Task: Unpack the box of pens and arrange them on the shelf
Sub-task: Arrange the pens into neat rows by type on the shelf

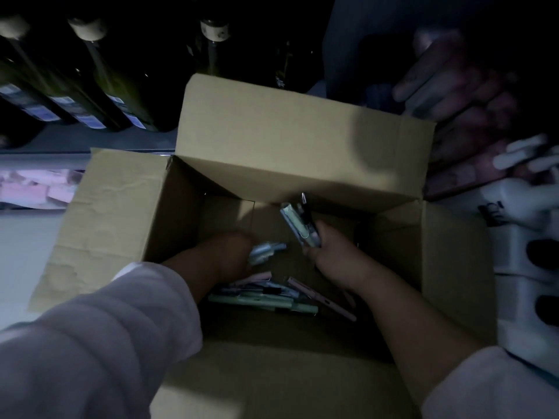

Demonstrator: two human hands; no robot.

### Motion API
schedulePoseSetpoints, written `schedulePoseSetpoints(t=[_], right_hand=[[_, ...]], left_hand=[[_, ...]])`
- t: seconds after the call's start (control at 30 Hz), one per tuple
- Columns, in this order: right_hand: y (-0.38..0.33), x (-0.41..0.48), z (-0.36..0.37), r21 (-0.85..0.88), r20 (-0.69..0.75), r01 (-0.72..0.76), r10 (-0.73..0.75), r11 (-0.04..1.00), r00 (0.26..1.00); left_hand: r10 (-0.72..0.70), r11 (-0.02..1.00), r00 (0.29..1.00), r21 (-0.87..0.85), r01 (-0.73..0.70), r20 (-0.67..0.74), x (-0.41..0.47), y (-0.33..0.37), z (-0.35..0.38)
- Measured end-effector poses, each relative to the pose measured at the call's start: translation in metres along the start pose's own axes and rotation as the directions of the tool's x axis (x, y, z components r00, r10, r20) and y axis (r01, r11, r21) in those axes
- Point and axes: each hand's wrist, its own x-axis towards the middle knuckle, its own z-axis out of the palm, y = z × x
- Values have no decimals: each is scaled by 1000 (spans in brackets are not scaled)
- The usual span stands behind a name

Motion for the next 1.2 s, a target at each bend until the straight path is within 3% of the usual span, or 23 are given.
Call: schedulePoseSetpoints(t=[0.1,0.27,0.43,0.63,0.77,0.87,1.03,1.2], right_hand=[[-10,-15,-5,32,-17,58,-57,998,998],[-26,-37,-20,113,-46,106,-101,988,994],[-49,-60,-31,243,-79,144,-129,959,989],[-83,-96,-47,434,-199,189,-111,881,974],[-116,-134,-72,583,-274,278,-137,763,952],[-140,-168,-91,724,-301,330,-152,605,941],[-176,-232,-127,876,-275,350,-252,333,928],[-202,-292,-151,919,-334,373,-246,129,910]], left_hand=[[-38,999,999,-37,38,22,-10,2,-4],[-88,960,995,-271,70,-53,-17,9,-22],[-45,824,992,-566,-31,-119,-37,23,-50],[5,662,989,-741,-113,-146,-86,48,-83],[-34,554,980,-819,-145,-196,-122,62,-116],[-15,501,966,-838,-216,-258,-155,76,-142],[92,487,959,-827,-279,-269,-218,110,-184],[245,448,935,-825,-344,-256,-272,146,-222]])
